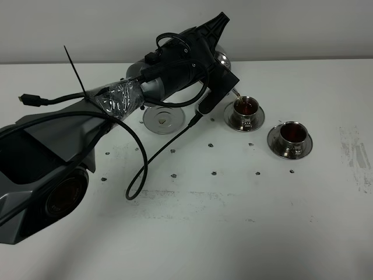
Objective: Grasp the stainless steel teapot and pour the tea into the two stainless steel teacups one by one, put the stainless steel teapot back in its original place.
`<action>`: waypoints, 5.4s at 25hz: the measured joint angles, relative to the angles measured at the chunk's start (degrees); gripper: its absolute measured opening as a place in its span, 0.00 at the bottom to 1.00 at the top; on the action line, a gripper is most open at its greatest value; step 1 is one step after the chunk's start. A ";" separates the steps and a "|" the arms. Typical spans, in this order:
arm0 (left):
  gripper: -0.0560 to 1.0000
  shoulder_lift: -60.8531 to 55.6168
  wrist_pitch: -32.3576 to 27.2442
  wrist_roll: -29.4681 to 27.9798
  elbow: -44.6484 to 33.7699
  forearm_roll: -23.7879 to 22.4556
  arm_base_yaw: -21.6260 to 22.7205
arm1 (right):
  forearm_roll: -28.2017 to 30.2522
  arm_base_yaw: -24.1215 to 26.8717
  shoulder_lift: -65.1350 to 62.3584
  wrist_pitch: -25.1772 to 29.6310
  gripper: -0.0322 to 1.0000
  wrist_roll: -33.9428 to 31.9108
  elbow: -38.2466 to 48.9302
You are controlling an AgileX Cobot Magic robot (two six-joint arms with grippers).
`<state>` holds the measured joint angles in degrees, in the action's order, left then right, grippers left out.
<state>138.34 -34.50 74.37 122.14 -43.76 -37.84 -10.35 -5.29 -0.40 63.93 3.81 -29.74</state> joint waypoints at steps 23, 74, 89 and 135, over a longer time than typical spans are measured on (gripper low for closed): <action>0.28 0.00 -0.14 0.10 0.00 -1.76 0.00 | 0.10 0.00 0.00 0.00 0.41 0.00 0.00; 0.28 -6.06 -7.56 -14.75 0.00 24.33 4.99 | 0.10 0.00 0.00 -0.02 0.41 0.00 0.00; 0.28 -22.09 -8.85 -35.58 -17.32 37.94 5.34 | 0.05 0.00 0.00 -0.17 0.41 0.00 0.00; 0.28 -31.42 13.09 -42.60 -46.89 52.65 9.60 | -0.01 0.00 0.00 -0.17 0.41 0.00 0.00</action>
<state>106.92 -21.41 31.77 75.25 8.89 -28.24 -10.35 -5.29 -0.40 63.76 3.81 -29.74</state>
